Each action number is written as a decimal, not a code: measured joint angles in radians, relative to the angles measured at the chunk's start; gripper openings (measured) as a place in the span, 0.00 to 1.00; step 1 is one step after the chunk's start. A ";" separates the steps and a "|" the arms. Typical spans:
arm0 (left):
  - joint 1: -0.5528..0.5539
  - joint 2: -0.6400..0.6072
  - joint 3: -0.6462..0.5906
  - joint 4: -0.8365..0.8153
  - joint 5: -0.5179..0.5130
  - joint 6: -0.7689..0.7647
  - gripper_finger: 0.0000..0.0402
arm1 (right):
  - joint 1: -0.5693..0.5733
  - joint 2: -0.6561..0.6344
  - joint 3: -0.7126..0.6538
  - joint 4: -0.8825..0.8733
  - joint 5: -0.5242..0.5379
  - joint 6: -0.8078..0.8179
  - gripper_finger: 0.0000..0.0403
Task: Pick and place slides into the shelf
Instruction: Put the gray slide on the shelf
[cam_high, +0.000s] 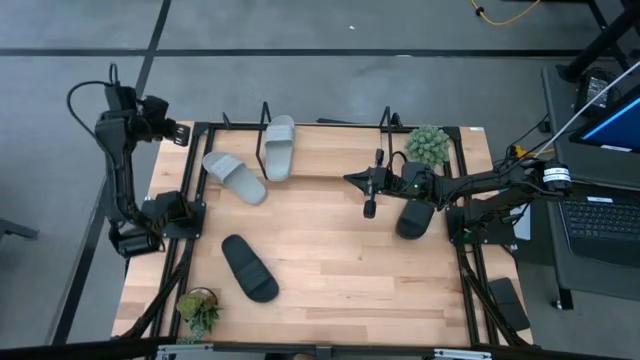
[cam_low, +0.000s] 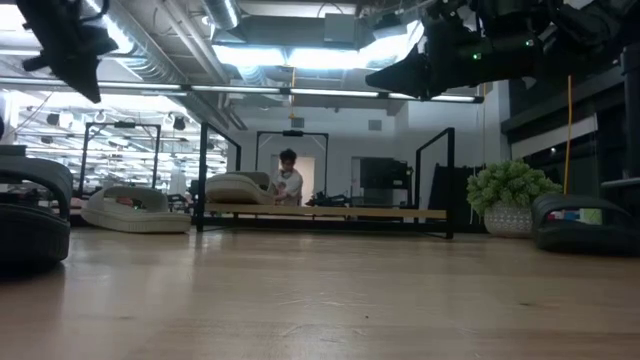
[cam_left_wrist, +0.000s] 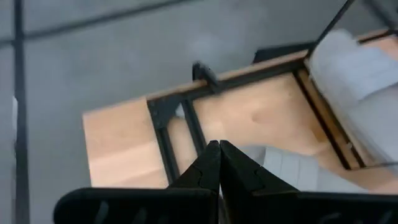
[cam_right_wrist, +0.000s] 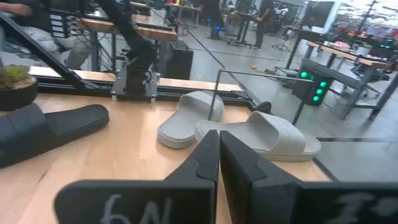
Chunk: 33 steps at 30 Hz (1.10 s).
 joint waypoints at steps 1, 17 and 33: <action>0.007 0.019 0.000 -0.011 0.013 0.004 0.00 | 0.000 0.000 0.000 0.000 -0.014 0.000 0.04; 0.018 -0.012 0.000 -0.126 0.119 -0.054 0.00 | 0.000 0.000 0.000 -0.001 -0.049 -0.003 0.04; -0.134 -0.296 -0.028 -0.247 0.359 -0.188 0.00 | 0.000 0.000 0.000 0.034 -0.049 -0.003 0.04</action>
